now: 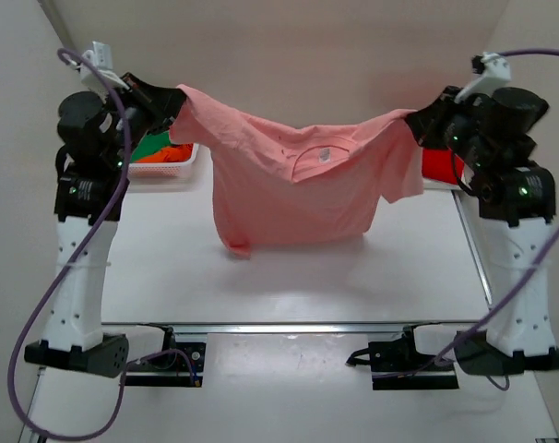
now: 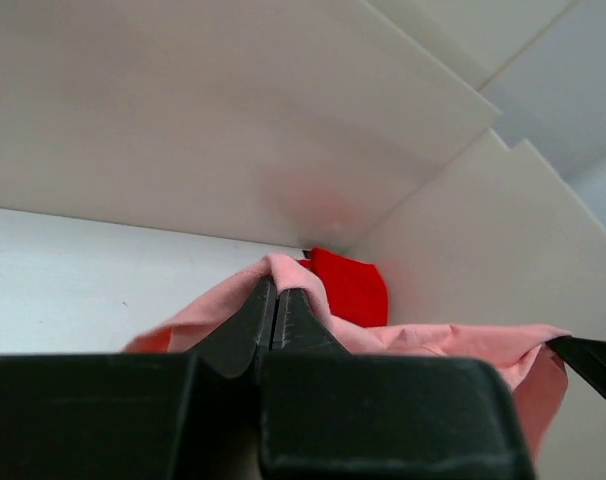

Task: Fold and stack the t-shirts
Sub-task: Flatten out the tshirt

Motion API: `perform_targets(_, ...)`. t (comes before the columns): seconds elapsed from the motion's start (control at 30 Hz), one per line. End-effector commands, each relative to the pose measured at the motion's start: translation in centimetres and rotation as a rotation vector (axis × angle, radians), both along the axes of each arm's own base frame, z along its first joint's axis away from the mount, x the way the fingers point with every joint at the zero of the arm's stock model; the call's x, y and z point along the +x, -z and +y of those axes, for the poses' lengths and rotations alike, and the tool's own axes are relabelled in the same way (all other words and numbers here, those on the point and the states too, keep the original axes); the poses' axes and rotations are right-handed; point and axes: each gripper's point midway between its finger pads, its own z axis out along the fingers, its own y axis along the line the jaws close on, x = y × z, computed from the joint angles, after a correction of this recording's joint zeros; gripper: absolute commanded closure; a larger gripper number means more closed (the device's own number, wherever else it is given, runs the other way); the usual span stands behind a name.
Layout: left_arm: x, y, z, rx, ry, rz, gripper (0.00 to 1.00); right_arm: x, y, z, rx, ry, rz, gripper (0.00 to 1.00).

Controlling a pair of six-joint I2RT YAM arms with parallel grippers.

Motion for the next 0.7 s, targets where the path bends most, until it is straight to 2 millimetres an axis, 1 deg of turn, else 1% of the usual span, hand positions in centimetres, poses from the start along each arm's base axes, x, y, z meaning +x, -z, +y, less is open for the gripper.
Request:
perform_targets(0.0, 3.6, 3.1, -0.6, 0.024, 0.018, 0.035, 1.0, 5.5, 3.0, 1.1, -0.068, -0.016, 0.033, 1.0)
perform_targets(0.03, 4.8, 4.2, -0.9, 0.025, 0.033, 0.054, 1.0, 6.2, 3.2, 1.5, -0.077, -0.024, 0.023, 0.99)
perform_targets(0.07, 6.3, 5.9, -1.2, 0.026, 0.054, 0.083, 1.0, 7.8, 4.4, 2.0, -0.096, -0.034, 0.038, 1.0)
perform_targets(0.1, 7.3, 7.1, -1.1, 0.029, 0.054, 0.097, 1.0, 9.7, 6.2, 1.8, -0.126, -0.008, 0.073, 1.0)
perform_targets(0.13, 8.9, 8.7, -1.5, 0.029, 0.065, 0.132, 1.0, 10.5, 5.6, 1.9, -0.158, 0.006, 0.048, 1.0)
perform_targets(0.17, 10.5, 9.2, -1.4, 0.035, 0.063, 0.138, 1.0, 12.4, 6.4, 2.0, -0.205, 0.03, 0.054, 1.0)
perform_targets(0.2, 11.9, 9.0, -1.3, 0.047, 0.064, 0.136, 1.0, 13.9, 5.9, 2.2, -0.23, 0.039, 0.035, 1.0)
perform_targets(0.23, 12.6, 6.8, -1.0, 0.047, 0.056, 0.086, 1.0, 15.6, 6.8, 2.0, -0.264, 0.074, 0.049, 1.0)
perform_targets(0.27, 13.8, 7.2, -0.7, 0.062, 0.039, 0.1, 1.0, 15.7, 3.8, 1.6, -0.266, 0.095, -0.022, 1.0)
perform_targets(0.3, 14.4, 5.5, -0.4, 0.077, 0.025, 0.073, 1.0, 16.2, 2.1, 1.6, -0.262, 0.101, -0.062, 1.0)
perform_targets(0.33, 13.7, 2.0, 0.5, 0.087, -0.005, 0.009, 1.0, 16.6, 1.2, 1.7, -0.259, 0.104, -0.086, 1.0)
perform_targets(0.37, 13.8, 0.7, 1.0, 0.085, -0.029, -0.012, 1.0, 15.9, -2.1, 0.8, -0.244, 0.135, -0.161, 1.0)
perform_targets(0.4, 13.2, -1.9, 2.1, 0.081, -0.046, -0.059, 1.0, 15.4, -3.9, 0.5, -0.233, 0.146, -0.206, 1.0)
perform_targets(0.43, 11.9, -5.0, 2.6, 0.069, -0.052, -0.127, 1.0, 14.0, -6.4, 0.1, -0.207, 0.156, -0.269, 1.0)
perform_targets(0.47, 11.3, -5.9, 3.9, 0.054, -0.064, -0.136, 1.0, 13.9, -6.5, -0.4, -0.194, 0.156, -0.277, 1.0)
perform_targets(0.5, 9.9, -7.3, 4.7, 0.04, -0.063, -0.168, 1.0, 13.2, -6.7, -0.8, -0.174, 0.16, -0.29, 1.0)
perform_targets(0.53, 10.0, -6.9, 5.3, 0.034, -0.065, -0.164, 1.0, 12.0, -7.6, -1.1, -0.168, 0.163, -0.315, 1.0)
perform_targets(0.57, 8.3, -7.6, 5.3, 0.036, -0.061, -0.184, 1.0, 12.2, -6.3, -1.2, -0.182, 0.165, -0.29, 1.0)
perform_targets(0.6, 7.5, -6.5, 4.9, 0.044, -0.055, -0.167, 1.0, 11.5, -5.5, -1.1, -0.195, 0.164, -0.274, 1.0)
perform_targets(0.63, 6.9, -5.0, 4.4, 0.058, -0.051, -0.14, 1.0, 11.4, -4.3, -1.4, -0.203, 0.167, -0.243, 1.0)
perform_targets(0.67, 8.0, -1.6, 4.3, 0.07, -0.055, -0.065, 1.0, 10.9, -3.4, -1.4, -0.208, 0.161, -0.215, 1.0)
